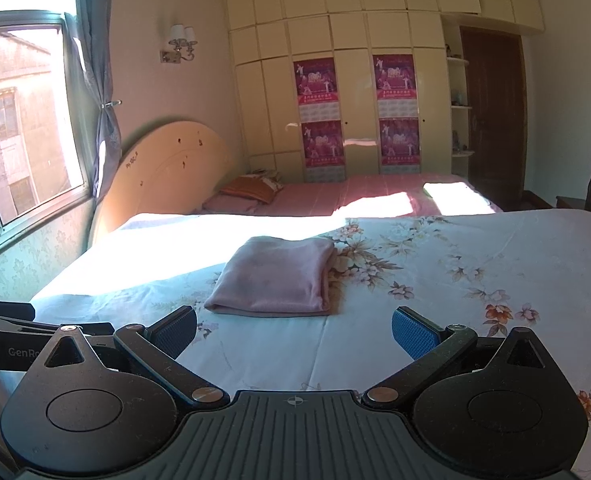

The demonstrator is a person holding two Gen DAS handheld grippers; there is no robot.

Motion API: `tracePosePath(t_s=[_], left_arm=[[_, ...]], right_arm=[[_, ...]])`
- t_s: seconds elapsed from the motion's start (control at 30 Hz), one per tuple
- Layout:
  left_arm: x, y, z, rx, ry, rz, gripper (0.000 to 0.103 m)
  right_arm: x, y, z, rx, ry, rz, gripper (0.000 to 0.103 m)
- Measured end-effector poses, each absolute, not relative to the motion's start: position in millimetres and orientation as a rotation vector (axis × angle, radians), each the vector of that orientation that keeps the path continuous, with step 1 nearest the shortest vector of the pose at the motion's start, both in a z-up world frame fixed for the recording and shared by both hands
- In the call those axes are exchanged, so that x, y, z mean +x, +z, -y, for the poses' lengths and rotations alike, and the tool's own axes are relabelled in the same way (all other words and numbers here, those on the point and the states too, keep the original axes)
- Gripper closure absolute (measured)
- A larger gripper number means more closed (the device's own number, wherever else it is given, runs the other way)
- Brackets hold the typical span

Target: Fold small clothes

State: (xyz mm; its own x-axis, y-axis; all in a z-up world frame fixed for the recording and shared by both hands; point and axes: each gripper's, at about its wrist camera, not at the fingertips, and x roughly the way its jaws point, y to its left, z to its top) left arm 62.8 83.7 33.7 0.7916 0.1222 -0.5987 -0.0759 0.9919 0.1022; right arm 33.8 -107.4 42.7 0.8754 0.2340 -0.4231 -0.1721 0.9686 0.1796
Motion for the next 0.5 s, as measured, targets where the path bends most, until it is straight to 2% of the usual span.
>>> tracePosePath(t_s=[0.5], left_arm=[[70.0,29.1,-85.5,0.070,0.102,-0.666,0.001]], right_arm=[[41.5,36.9,107.3,0.137,0.215,-0.474,0.000]])
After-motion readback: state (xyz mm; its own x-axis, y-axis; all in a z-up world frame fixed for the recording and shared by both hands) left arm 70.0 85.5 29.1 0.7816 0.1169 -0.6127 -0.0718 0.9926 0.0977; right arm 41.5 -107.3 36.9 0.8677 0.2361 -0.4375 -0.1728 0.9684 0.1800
